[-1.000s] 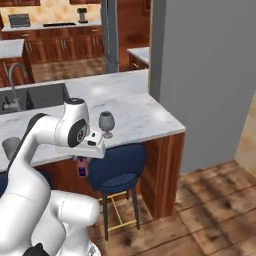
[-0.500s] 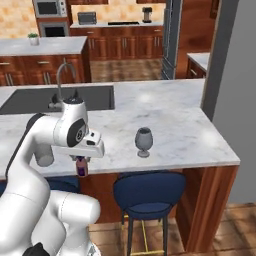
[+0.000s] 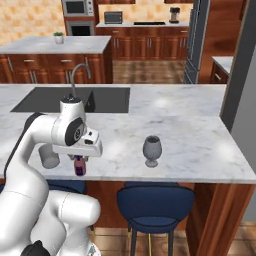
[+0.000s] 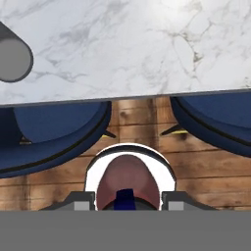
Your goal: There is a wine glass and glass cup on the dining counter. Place the wine bottle next to the wine glass and the juice bottle next to the glass cup.
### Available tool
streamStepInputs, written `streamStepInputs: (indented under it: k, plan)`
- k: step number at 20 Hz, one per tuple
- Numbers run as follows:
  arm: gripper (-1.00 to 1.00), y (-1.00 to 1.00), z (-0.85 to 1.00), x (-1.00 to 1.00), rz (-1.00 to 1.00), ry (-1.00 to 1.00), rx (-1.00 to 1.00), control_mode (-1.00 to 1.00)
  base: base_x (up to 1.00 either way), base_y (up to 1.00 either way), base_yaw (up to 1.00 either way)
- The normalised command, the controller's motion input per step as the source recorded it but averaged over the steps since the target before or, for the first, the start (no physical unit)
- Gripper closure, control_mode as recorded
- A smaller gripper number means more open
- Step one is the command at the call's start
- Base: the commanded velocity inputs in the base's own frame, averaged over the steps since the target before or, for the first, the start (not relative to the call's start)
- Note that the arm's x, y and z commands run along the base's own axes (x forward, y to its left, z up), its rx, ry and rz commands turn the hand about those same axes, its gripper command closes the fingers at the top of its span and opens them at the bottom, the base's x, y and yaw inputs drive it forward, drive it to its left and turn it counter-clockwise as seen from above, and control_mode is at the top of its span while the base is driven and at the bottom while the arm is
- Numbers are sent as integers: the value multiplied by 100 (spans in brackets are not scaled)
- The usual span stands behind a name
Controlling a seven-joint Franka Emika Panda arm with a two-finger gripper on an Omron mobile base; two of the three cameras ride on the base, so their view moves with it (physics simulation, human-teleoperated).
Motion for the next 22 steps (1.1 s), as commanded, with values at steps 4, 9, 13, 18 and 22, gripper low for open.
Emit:
streamStepInputs:
  k: [4, 9, 13, 18, 22]
  plan:
    - [100, 0, 0, 0, 0, 0, 0, 100, 20, -18, 8]
    - [100, 0, 0, 0, 0, 0, 0, 100, 10, -6, 3]
    - [100, 0, 0, 0, 0, 0, 0, 100, 3, 0, 0]
    - [100, 0, 0, 0, 0, 0, 0, 100, 3, 0, 0]
    - [100, 0, 0, 0, 0, 0, 0, 100, 6, 0, 0]
